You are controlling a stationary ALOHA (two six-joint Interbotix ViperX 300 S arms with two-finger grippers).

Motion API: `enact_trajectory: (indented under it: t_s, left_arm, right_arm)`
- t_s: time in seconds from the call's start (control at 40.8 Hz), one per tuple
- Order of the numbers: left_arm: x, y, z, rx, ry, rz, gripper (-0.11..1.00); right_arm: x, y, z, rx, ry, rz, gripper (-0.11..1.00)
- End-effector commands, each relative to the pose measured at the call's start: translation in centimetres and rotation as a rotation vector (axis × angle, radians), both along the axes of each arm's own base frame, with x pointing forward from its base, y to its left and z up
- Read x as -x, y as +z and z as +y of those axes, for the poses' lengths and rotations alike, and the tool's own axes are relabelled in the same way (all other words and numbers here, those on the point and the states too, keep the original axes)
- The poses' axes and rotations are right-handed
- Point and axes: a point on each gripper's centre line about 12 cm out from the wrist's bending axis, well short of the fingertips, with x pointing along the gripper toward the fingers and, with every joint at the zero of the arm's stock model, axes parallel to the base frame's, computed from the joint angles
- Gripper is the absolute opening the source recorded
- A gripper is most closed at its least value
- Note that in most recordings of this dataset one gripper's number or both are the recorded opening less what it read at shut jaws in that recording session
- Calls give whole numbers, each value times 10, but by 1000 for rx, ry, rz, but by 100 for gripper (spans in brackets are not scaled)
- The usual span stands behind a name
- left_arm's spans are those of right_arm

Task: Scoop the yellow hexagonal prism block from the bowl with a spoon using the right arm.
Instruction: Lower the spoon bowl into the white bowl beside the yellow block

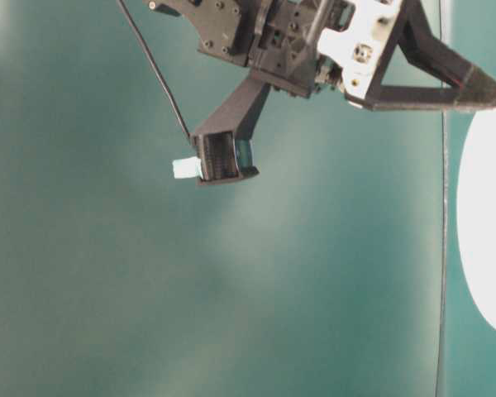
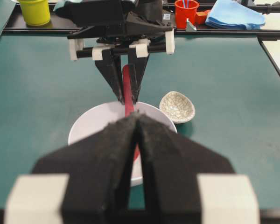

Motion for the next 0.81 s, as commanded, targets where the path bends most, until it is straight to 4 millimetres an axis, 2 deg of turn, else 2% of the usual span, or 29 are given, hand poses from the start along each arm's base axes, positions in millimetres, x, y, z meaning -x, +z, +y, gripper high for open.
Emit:
enact_trajectory:
  t_s: [0.0, 0.344, 0.785]
  left_arm:
    - [-3, 8, 0, -5, -1, -17, 4]
    - [-3, 8, 0, -5, -1, -17, 4]
    - [-3, 8, 0, -5, -1, -17, 4]
  right_arm:
    - [-9, 13, -2, 7, -4, -48, 24]
    - [-26, 14, -6, 23, -20, -110, 24]
    - [-33, 19, -9, 40, -36, -180, 24]
